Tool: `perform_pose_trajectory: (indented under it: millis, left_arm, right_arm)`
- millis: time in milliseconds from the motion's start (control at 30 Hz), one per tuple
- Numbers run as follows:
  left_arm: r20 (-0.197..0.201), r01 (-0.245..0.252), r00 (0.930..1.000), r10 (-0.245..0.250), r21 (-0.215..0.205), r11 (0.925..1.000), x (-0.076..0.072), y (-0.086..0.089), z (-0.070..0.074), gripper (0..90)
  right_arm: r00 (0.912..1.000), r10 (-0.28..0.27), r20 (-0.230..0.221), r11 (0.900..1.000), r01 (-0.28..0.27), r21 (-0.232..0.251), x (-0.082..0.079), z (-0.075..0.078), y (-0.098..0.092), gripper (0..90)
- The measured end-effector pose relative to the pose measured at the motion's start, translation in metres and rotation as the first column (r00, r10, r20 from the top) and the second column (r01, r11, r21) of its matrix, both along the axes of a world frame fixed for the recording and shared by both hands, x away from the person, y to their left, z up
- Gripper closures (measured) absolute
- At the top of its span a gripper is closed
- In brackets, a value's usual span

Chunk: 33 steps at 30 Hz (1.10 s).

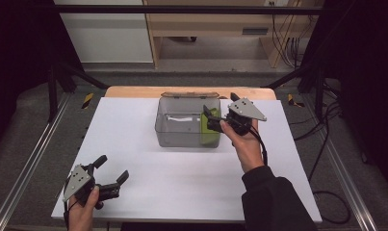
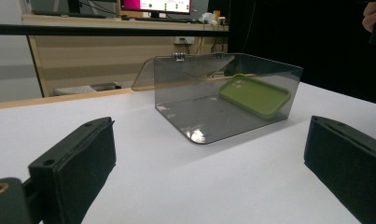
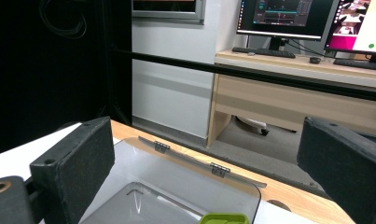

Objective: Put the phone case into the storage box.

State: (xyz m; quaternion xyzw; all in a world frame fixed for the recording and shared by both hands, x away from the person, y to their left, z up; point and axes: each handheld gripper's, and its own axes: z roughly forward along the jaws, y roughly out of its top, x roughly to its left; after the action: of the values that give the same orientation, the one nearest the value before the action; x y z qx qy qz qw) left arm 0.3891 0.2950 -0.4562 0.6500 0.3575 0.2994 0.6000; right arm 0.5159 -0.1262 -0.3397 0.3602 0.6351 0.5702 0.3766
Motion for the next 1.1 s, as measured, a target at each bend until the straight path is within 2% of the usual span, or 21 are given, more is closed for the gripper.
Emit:
perform_pose_trajectory:
  millis: [500,1100]
  left_arm:
    - [0.000,-0.012,0.9999,0.012,-0.004,0.9999,0.000,0.005,0.000,2.0]
    - [0.002,-0.018,0.9998,0.018,-0.014,0.9997,0.000,0.007,0.000,2.1]
  right_arm:
    - [1.0000,0.002,0.009,1.000,-0.003,0.013,-0.009,0.012,-0.012,3.2]
    - [0.9998,-0.018,-0.001,1.000,0.018,0.004,-0.014,0.015,-0.029,2.7]
